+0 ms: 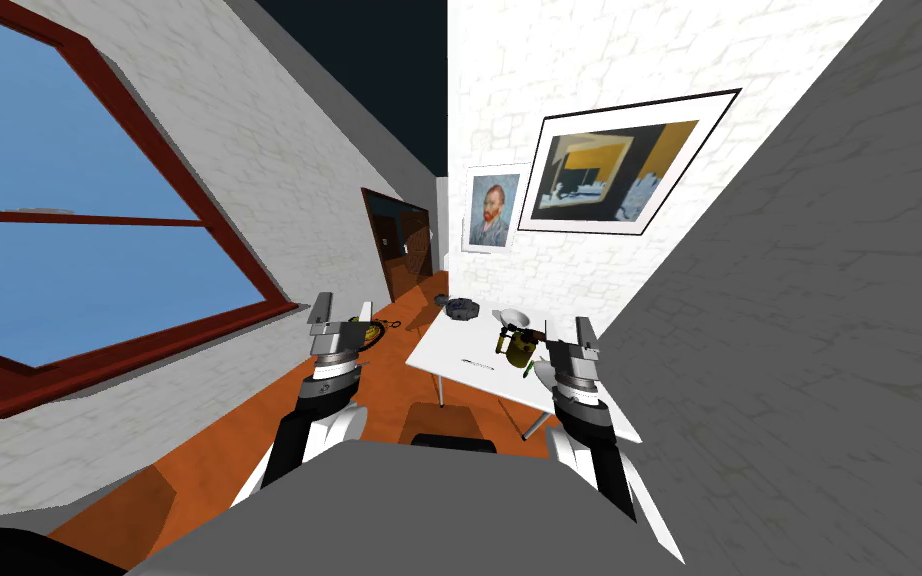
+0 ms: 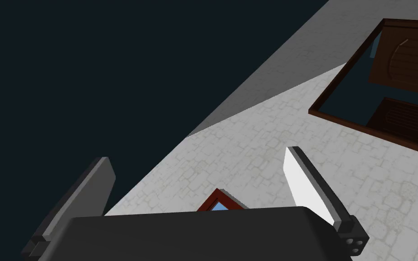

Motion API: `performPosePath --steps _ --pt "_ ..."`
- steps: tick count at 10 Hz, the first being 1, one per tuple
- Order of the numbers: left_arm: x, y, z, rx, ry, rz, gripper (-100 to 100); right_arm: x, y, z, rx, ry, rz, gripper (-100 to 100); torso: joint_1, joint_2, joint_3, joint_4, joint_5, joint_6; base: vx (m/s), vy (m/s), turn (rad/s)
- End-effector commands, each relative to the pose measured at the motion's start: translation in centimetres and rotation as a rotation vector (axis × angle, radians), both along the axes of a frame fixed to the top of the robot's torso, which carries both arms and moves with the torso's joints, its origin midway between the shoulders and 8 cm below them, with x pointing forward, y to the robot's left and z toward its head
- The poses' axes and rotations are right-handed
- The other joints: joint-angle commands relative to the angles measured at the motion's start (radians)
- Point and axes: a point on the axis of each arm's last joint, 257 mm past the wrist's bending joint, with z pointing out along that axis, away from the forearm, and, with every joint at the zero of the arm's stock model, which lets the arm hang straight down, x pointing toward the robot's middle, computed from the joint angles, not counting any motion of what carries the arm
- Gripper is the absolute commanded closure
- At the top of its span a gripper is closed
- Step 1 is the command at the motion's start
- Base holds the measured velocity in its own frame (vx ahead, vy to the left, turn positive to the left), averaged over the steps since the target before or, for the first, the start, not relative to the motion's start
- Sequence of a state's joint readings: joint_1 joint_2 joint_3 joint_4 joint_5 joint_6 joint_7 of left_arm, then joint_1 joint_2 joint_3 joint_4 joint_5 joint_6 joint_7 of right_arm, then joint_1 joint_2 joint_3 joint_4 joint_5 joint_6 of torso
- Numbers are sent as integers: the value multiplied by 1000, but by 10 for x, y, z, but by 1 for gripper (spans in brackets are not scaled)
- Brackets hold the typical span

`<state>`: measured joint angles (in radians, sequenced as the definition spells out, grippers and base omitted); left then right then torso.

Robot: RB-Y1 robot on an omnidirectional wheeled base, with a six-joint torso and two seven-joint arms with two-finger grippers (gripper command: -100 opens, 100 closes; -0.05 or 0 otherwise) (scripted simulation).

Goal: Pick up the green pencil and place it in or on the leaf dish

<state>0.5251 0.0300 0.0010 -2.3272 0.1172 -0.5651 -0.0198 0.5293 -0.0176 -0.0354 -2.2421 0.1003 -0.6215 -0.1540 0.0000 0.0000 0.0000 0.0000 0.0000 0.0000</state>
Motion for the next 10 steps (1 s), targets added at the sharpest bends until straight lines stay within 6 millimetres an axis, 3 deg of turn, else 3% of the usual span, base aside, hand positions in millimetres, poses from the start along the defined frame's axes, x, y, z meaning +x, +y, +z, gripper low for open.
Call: performPosePath --steps 1,5,10 --pt "0 0 0 0 0 0 0 7 2 -6 6 22 40 -100 0 0 0 0 0 0 -33 -49 33" --pt "0 0 0 0 0 0 0 28 2 -25 97 84 133 -100 -9 4 2 1 -2 0 -60 -123 64" --pt "0 0 0 0 0 0 0 66 1 -66 326 198 275 -100 -13 8 5 2 -3 0 -111 -176 91"
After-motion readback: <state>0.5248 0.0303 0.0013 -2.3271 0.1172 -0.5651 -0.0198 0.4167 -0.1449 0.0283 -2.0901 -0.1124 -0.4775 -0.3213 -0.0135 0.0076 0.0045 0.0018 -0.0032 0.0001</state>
